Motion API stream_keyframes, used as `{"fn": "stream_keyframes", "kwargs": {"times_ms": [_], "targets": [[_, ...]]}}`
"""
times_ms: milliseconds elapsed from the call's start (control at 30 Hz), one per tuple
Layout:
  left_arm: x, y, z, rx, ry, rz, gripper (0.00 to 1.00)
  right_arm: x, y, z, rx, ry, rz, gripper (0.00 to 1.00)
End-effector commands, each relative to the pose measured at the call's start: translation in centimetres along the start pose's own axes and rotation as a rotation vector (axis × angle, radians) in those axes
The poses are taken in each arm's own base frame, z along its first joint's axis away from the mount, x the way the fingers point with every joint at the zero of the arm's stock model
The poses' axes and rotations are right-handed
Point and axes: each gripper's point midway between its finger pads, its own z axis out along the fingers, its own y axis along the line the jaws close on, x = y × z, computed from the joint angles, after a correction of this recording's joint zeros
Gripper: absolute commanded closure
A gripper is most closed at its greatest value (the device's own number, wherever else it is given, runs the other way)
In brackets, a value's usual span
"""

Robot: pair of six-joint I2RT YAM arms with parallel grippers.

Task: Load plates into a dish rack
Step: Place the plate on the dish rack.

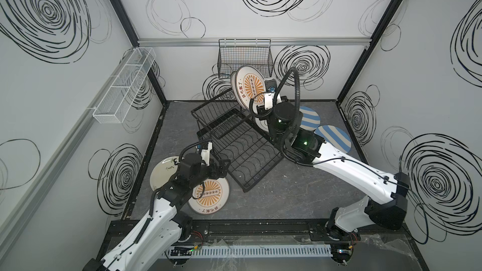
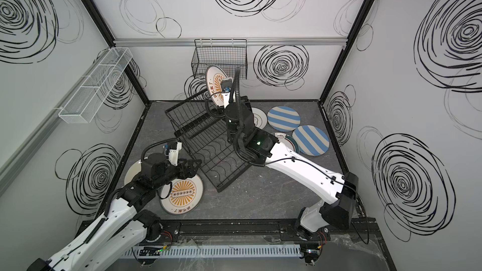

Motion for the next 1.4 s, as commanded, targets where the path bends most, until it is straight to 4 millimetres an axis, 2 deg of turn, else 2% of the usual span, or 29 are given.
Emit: {"fn": "stream_keyframes", "kwargs": {"times_ms": [0, 100, 367, 633, 1067, 1267, 1367], "targets": [[-1.0, -0.3, -0.3, 0.014, -0.046, 0.012, 0.04, -3.3, -1.0, 0.1, 0.07, -0.088, 0.07, 1.0], [-1.0, -0.2, -0.3, 0.011, -0.049, 0.013, 0.04, -2.3, 0.1, 0.8, 0.08, -0.088, 0.034, 1.0], [-1.1, -0.2, -0.5, 0.006, -0.055, 0.016, 0.04, -1.4, 1.8, 2.3, 0.105, -0.091, -0.034, 1.0], [-1.0, -0.1, -0.4, 0.001, -0.052, 0.016, 0.04, -0.1, 2.4, 4.0, 0.111, -0.07, -0.057, 1.0], [-1.1, 0.1, -0.4, -0.007, -0.058, 0.014, 0.04, 2.0, 3.1, 5.5, 0.095, -0.043, -0.095, 1.0], [-1.0, 0.1, -0.4, -0.011, -0.057, 0.014, 0.04, 2.2, 3.3, 5.8, 0.112, -0.047, -0.122, 1.0], [-1.0, 0.1, -0.4, -0.011, -0.055, 0.013, 0.04, 1.1, 3.1, 5.7, 0.119, -0.06, -0.125, 1.0]]}}
